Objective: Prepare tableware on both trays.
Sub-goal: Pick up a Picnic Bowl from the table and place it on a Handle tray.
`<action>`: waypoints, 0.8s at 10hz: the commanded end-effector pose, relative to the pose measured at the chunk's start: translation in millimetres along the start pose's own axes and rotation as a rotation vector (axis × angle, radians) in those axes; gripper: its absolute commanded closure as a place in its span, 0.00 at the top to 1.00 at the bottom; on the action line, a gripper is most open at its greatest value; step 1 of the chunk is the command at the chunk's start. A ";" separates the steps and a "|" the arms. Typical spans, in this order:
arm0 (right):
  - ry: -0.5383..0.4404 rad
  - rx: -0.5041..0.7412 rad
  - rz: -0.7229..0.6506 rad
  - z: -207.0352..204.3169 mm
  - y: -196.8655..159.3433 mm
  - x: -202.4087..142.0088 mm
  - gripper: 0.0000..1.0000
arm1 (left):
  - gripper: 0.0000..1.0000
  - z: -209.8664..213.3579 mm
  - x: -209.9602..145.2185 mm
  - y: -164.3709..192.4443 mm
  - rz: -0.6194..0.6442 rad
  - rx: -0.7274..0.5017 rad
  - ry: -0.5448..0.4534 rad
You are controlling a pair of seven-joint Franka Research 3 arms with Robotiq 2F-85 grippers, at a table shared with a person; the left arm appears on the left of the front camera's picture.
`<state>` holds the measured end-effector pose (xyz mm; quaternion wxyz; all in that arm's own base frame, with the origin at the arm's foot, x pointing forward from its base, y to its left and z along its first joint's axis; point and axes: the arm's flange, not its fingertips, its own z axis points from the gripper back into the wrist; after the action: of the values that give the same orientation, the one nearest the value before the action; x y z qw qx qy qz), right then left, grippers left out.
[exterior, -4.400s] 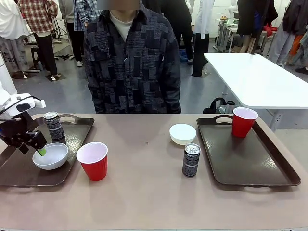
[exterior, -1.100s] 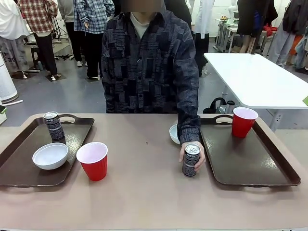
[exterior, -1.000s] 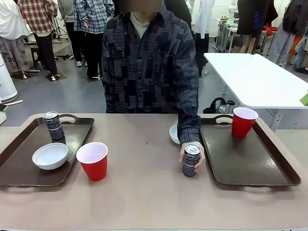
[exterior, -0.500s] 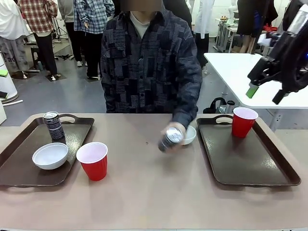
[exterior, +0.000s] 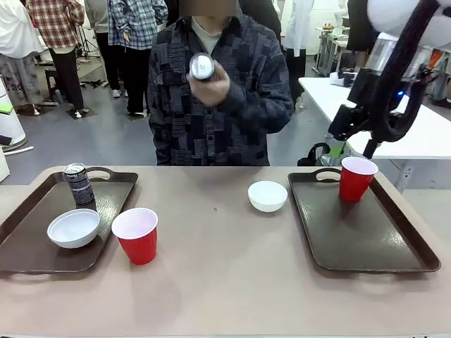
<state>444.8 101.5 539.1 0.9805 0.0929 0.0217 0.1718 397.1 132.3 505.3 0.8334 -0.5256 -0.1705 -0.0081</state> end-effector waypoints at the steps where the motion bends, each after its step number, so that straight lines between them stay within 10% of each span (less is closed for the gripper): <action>1: -0.086 -0.070 -0.040 -12.8 9.0 28.9 1.00 | 0.95 3.3 0.3 -0.4 -0.004 -0.003 0.010; 8: -0.148 -0.057 -0.064 -24.0 22.8 48.8 1.00 | 0.95 3.3 0.3 -0.4 -0.004 -0.003 0.010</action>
<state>480.0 141.5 520.5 0.9867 0.0766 -0.0499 0.1341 397.4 132.6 505.3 0.8334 -0.5256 -0.1706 -0.0079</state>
